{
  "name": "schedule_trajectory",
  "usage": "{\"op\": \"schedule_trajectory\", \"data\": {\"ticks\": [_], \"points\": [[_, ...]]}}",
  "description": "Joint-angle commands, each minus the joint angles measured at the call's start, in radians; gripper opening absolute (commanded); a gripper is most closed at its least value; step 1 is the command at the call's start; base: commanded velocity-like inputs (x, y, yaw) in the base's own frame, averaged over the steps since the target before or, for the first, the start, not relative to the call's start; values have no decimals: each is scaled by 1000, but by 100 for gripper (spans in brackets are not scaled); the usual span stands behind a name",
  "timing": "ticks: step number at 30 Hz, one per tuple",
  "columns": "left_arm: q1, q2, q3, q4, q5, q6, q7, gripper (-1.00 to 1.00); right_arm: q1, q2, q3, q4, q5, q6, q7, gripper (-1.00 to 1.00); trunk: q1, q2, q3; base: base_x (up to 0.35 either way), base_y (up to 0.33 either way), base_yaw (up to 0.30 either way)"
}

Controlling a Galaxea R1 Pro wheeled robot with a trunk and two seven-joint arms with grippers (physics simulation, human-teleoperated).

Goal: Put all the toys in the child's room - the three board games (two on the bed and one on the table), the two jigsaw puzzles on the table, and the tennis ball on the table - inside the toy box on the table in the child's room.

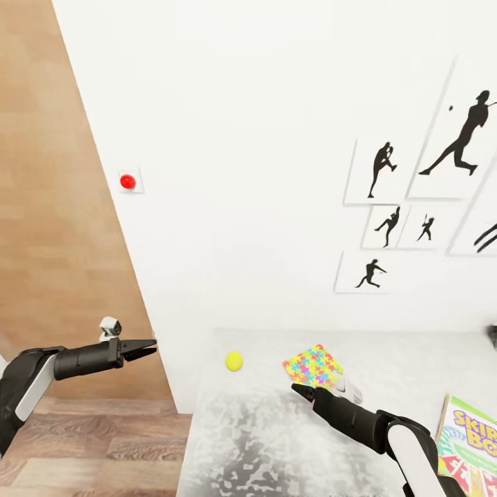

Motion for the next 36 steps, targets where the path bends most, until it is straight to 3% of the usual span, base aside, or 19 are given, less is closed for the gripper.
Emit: {"op": "schedule_trajectory", "data": {"ticks": [1,18,36], "points": [[0,1,0,0,4,8,-1,100,-1,0,0,-1,-11,4,-10,100,1,-2,-2,0,0,-247],[-1,5,1,0,6,8,-2,100,-1,-2,-1,-1,-12,4,-10,100,1,-2,-2,-8,91,-269],[0,5,0,0,6,8,-2,100,-1,-2,-2,-1,-12,3,-8,100,1,-2,-2,57,29,-33]]}}
